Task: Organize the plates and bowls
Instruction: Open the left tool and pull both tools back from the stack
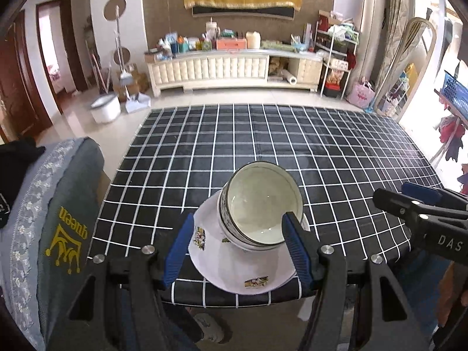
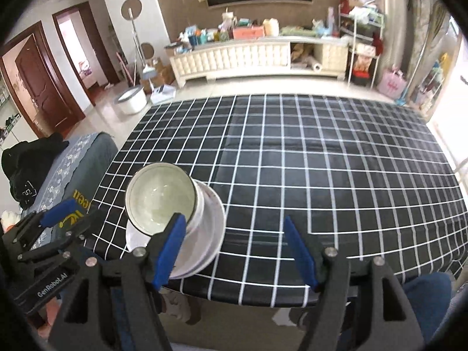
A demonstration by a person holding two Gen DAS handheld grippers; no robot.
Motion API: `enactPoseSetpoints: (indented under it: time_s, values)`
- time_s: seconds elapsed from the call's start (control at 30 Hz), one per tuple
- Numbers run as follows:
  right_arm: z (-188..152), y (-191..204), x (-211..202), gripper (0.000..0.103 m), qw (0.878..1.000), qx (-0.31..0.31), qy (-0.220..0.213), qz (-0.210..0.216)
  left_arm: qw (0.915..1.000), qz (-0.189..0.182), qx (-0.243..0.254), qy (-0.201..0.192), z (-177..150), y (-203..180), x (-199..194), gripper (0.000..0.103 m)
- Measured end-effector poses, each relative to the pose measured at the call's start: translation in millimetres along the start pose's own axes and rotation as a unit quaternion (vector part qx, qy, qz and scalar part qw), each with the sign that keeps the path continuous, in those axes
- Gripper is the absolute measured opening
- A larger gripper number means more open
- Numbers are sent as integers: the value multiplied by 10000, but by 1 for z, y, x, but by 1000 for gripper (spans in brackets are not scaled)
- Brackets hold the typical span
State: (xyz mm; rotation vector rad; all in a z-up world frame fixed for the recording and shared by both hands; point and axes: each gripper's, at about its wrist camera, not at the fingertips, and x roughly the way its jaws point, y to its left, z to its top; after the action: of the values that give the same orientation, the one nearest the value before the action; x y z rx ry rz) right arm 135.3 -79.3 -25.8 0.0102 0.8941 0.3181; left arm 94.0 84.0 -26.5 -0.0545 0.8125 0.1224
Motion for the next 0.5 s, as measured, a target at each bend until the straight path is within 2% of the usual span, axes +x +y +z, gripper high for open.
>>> enactPoseSetpoints:
  time_s: [0.17,0.23,0.33,0.4,0.47,0.5]
  values:
    - [-15,-6,-24,74,9996,32,-272,-48,9989,86,-51,-457,-11,-7,-33,62]
    - [-22,-7,-36,74,9990,8,-431,-73,9977,79,-59,-676,-16,-9,-45,78]
    - [-31,-2,-53,75,9972,-120,-716,-171,9957,-88,8,-921,-25,-15,-59,82]
    - [-38,3,-63,79,9947,-267,-960,-268,9951,-135,101,-974,-31,-19,-65,83]
    - [-45,4,-71,88,9925,-361,-1115,-357,9936,-130,237,-1099,-39,-25,-72,87]
    - [-51,0,-76,91,9918,-402,-1163,-353,9927,-132,267,-1169,-42,-26,-75,92]
